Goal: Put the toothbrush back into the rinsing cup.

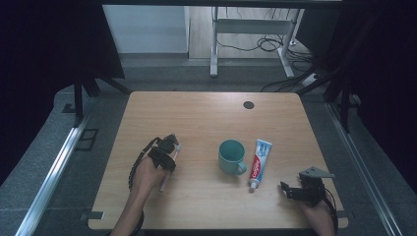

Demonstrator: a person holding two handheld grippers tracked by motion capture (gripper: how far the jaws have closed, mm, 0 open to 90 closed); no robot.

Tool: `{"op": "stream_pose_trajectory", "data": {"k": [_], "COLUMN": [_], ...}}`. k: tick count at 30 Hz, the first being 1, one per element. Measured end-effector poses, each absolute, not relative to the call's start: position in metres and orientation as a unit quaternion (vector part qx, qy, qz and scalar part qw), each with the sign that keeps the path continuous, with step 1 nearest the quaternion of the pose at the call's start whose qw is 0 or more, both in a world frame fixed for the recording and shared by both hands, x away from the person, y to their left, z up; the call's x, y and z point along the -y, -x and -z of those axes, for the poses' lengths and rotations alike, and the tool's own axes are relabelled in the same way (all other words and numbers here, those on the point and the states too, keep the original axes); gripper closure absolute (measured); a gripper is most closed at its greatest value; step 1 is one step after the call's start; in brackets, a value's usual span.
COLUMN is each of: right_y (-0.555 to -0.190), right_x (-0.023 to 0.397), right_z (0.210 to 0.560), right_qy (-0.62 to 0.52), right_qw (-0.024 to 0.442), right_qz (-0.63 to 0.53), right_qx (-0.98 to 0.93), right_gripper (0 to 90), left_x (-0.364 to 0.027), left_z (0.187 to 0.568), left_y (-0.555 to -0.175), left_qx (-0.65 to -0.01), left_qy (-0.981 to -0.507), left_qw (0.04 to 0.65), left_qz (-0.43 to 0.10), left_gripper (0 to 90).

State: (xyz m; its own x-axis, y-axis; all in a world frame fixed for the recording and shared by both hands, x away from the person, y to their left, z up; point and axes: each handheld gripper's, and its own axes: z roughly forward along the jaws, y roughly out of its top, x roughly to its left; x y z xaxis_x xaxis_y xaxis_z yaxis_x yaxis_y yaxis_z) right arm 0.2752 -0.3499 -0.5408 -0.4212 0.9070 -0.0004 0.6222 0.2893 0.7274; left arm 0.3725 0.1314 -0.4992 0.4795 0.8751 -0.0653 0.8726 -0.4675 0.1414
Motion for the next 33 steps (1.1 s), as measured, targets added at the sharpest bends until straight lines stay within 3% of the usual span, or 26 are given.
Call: {"op": "stream_pose_trajectory", "data": {"k": [7, 14, 33], "right_y": [-0.275, -0.275, -0.275], "right_x": [0.35, 0.35, 0.35], "right_z": [0.541, 0.541, 0.541], "right_qy": [-0.493, -0.493, -0.493], "right_qw": [0.213, 0.213, 0.213], "right_qz": [-0.334, -0.334, -0.334], "right_qx": [-0.774, -0.774, -0.775], "right_gripper": [13.4, 13.4, 13.4], "left_x": [-0.125, -0.121, -0.124], "left_z": [0.5, 0.5, 0.492], "left_y": [-0.38, -0.384, -0.384], "left_qx": [-0.513, -0.512, -0.497], "left_qy": [-0.857, -0.859, -0.866], "left_qw": [0.044, 0.025, 0.052], "left_qz": [0.0, 0.01, 0.014], "left_gripper": [66.0, 77.4, 78.9]}}
